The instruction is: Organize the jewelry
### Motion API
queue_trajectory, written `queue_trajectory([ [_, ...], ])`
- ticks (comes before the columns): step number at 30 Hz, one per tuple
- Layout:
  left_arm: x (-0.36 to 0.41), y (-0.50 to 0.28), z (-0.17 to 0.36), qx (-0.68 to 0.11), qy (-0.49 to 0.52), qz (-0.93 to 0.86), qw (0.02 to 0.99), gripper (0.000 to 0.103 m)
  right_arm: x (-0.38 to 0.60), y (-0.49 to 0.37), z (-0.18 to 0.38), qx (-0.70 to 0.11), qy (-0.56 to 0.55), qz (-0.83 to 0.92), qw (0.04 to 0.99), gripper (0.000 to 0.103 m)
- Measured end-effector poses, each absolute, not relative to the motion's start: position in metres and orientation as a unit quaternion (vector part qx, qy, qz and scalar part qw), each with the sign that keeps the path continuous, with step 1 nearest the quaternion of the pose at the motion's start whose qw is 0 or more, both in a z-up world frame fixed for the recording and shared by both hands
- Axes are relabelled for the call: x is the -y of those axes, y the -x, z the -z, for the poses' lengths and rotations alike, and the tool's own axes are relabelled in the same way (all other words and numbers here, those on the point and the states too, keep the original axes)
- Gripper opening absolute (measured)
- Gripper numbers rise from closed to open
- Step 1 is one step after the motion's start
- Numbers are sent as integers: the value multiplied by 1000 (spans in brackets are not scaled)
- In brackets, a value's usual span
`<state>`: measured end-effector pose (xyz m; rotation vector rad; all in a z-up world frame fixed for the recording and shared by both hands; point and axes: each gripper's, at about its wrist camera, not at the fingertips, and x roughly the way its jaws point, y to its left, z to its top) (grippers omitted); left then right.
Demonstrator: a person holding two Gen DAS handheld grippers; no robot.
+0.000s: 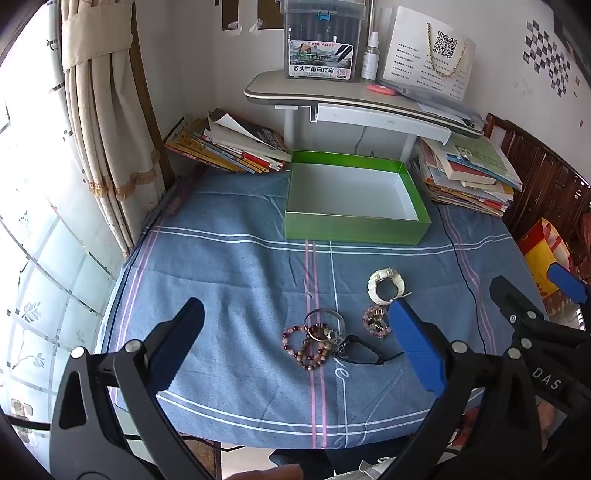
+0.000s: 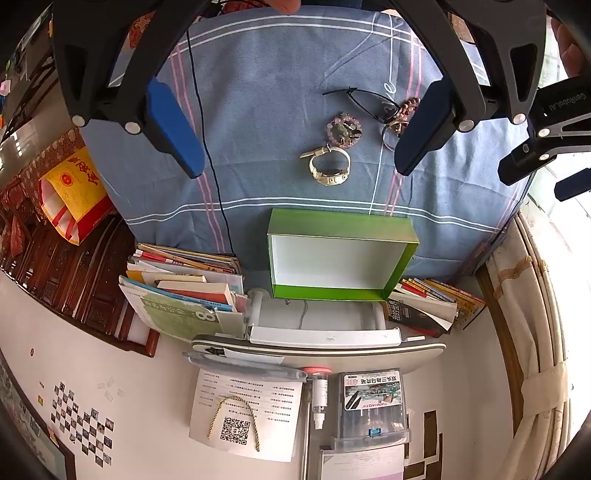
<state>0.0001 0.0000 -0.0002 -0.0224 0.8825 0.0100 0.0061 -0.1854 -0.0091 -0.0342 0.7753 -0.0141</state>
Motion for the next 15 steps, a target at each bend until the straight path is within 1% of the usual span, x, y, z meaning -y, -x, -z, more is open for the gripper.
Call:
queue_trajectory([
  [15, 0, 0, 0, -428, 10, -6, 904, 99, 182, -7, 15, -379, 16, 6, 925, 101],
])
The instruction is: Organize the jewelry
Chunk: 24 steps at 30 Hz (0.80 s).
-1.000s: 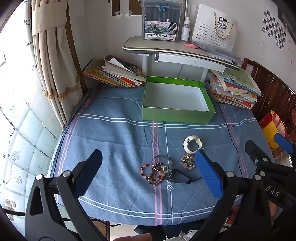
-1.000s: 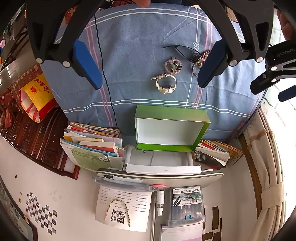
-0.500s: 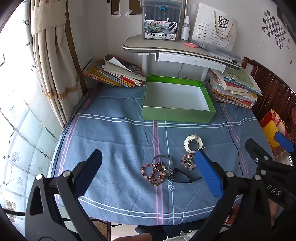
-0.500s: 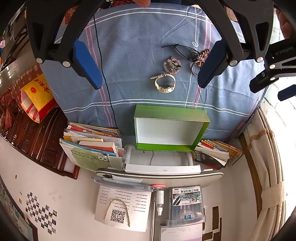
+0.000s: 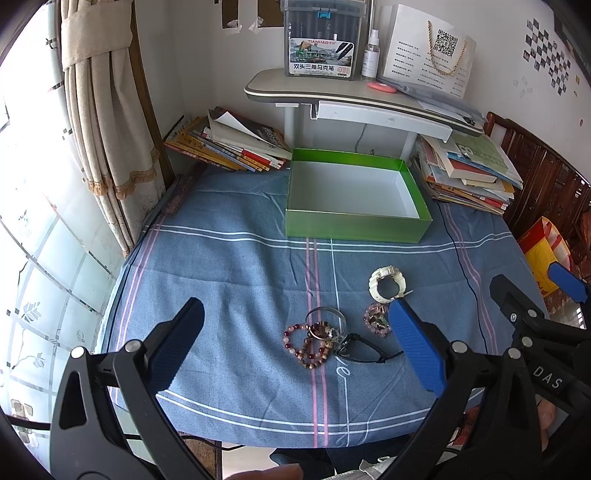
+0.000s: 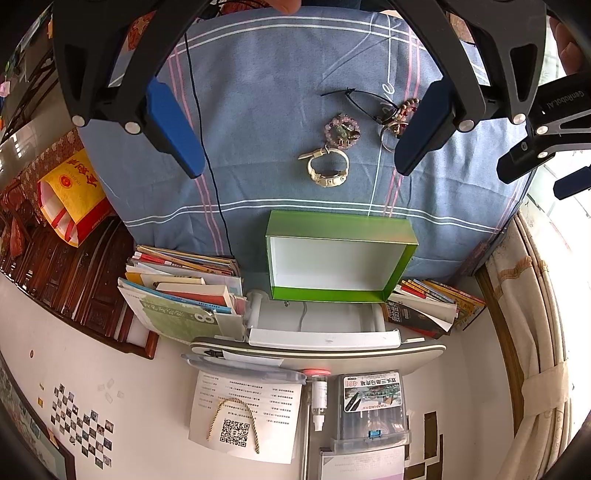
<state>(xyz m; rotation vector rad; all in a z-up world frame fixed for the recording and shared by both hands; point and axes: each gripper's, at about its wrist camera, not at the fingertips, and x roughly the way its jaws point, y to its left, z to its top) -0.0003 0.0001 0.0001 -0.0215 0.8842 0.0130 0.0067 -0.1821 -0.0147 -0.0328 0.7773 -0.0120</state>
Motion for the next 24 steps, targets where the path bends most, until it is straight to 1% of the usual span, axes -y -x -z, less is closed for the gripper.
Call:
queue_trajectory([
  [24, 0, 0, 0, -429, 10, -6, 903, 99, 186, -5, 12, -380, 14, 6, 925, 101],
])
